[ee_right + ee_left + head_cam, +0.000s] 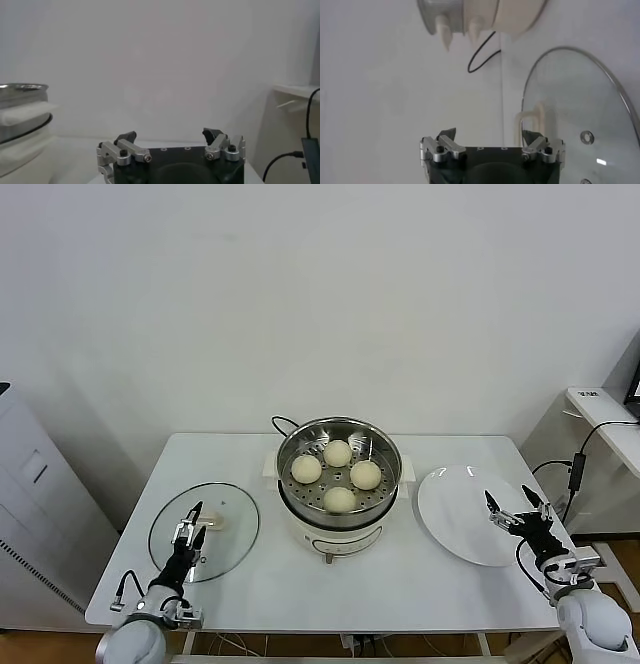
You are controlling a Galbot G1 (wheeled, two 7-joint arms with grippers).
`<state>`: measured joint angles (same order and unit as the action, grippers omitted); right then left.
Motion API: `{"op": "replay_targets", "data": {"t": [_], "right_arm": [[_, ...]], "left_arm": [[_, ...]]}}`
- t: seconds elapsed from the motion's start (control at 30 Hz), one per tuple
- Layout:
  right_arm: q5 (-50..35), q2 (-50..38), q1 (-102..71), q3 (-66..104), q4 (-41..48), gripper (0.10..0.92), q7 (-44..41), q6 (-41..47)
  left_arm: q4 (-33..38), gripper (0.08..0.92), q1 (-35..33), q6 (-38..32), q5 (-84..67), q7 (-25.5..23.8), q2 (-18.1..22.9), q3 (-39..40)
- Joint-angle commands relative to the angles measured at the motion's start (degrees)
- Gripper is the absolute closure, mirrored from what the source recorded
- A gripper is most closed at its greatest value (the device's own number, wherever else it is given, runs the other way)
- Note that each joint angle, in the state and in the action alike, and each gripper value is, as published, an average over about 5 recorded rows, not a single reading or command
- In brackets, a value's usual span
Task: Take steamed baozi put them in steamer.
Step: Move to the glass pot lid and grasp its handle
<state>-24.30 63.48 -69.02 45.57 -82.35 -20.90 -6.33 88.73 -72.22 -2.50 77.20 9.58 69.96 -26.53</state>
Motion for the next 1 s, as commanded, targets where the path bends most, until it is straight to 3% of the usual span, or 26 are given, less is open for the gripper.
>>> {"op": "replay_targets", "data": {"t": [0.03,0.57,1.0], "right_arm": [[1.4,0.7,-0.6,0.5,0.6,0.203,-0.6,-0.7],[2.5,1.3,-1.1,1.7,1.8,0.203,-1.6,-1.7],[3.9,1.9,-0.7,1.5,1.8,0.203,-1.8,-1.9]], "left_arm": [[-7.0,0.177,5.7,-0.3,4.1,0.9,1.2,0.2],[-11.1,0.208,10.0,-0.5,1.9,0.8,1.6,0.7],[-3.1,0.571,5.9,-0.7,-3.0,-1.1,0.7,0.7]]}}
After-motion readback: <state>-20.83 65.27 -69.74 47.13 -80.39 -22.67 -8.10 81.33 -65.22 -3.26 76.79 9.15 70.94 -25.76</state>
